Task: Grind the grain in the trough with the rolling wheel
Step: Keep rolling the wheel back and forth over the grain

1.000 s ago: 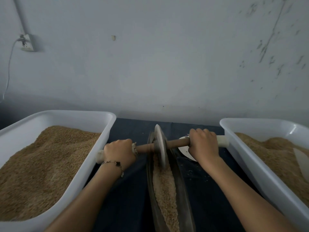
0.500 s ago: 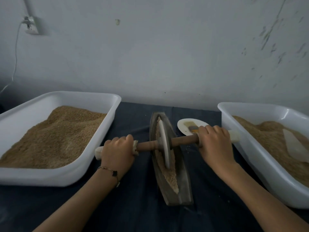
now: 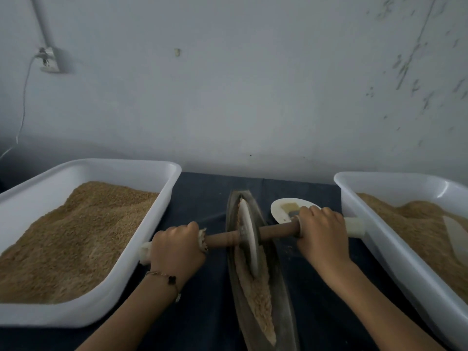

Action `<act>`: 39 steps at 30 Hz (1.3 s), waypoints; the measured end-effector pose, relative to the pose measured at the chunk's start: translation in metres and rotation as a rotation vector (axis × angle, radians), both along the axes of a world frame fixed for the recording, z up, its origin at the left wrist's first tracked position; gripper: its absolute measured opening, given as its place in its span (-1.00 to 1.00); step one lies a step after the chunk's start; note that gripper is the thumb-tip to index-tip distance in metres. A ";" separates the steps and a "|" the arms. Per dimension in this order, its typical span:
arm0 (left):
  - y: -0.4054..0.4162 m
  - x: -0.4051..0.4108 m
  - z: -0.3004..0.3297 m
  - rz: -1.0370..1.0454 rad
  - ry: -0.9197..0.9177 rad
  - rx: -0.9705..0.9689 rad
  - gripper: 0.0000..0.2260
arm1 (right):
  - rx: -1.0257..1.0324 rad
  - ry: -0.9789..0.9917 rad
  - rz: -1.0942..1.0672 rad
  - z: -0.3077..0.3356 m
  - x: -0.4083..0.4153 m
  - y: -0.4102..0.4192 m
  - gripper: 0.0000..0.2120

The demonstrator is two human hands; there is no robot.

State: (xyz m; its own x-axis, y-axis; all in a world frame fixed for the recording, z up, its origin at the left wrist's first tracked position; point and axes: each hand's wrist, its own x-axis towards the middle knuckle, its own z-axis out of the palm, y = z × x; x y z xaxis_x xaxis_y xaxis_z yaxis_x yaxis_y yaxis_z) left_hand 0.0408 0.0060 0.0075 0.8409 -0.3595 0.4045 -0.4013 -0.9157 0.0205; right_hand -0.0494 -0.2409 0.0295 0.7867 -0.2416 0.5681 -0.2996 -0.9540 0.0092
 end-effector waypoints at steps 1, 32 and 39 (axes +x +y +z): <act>-0.005 0.009 0.001 0.006 -0.023 0.003 -0.80 | 0.015 -0.017 -0.003 -0.002 0.009 -0.003 -0.86; 0.031 -0.067 0.007 -0.164 -0.063 0.018 -0.68 | -0.076 -0.025 0.148 0.007 -0.068 0.002 -0.55; 0.003 -0.010 0.013 -0.012 -0.024 0.061 -0.86 | -0.045 0.001 0.045 -0.014 -0.004 -0.019 -0.69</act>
State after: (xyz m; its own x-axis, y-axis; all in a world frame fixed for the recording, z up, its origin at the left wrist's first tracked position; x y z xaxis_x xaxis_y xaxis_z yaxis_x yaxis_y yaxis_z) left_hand 0.0305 0.0085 0.0201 0.8268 -0.3942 0.4013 -0.4119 -0.9101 -0.0454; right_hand -0.0537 -0.2597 0.0158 0.7967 -0.1802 0.5768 -0.2563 -0.9652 0.0524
